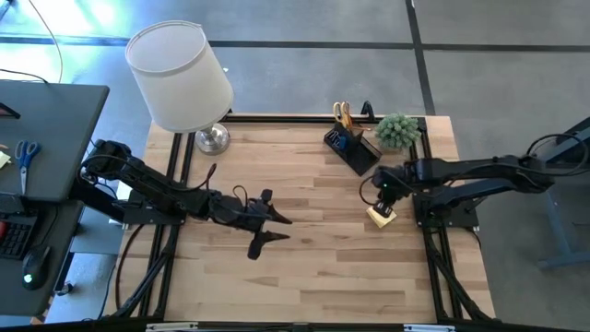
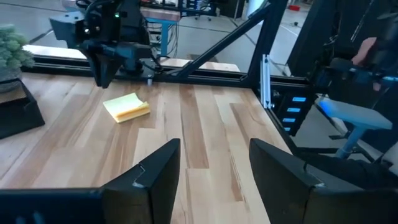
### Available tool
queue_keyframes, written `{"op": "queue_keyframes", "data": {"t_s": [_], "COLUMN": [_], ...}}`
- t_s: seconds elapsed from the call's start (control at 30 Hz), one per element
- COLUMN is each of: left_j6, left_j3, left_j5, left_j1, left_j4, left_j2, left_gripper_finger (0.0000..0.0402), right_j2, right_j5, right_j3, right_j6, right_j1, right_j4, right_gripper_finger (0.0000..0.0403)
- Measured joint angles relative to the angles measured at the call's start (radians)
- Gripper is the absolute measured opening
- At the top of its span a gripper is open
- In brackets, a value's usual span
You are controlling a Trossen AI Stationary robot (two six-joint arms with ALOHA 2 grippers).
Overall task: Pick and place office supplies into organizer
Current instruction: Put the yellow sticky note into the desk organizer
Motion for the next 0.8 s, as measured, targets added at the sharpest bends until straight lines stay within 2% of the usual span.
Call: {"op": "queue_keyframes", "data": {"t_s": [0.2,0.37,0.57,0.8], "left_j6": [-0.003,-0.006,-0.007,-0.001], "left_j3": [0.0,0.0,0.0,0.0], "left_j5": [0.006,0.007,0.005,-0.003], "left_j1": [-0.001,-0.002,-0.025,-0.039], "left_j4": [-0.006,-0.028,-0.033,-0.029], "left_j2": [0.0,0.0,0.0,0.0], "left_gripper_finger": [0.0179,0.0179,0.0179,0.0179], "right_j2": [0.033,0.097,0.193,0.286], "right_j5": [0.013,0.024,0.006,-0.003], "right_j3": [-0.002,-0.002,-0.002,-0.002], "right_j6": [0.15,0.222,0.267,0.258], "right_j1": [0.008,0.038,0.082,0.088], "right_j4": [-0.04,-0.057,-0.052,-0.033], "right_gripper_finger": [0.0118,0.0152,0.016,0.0144]}}
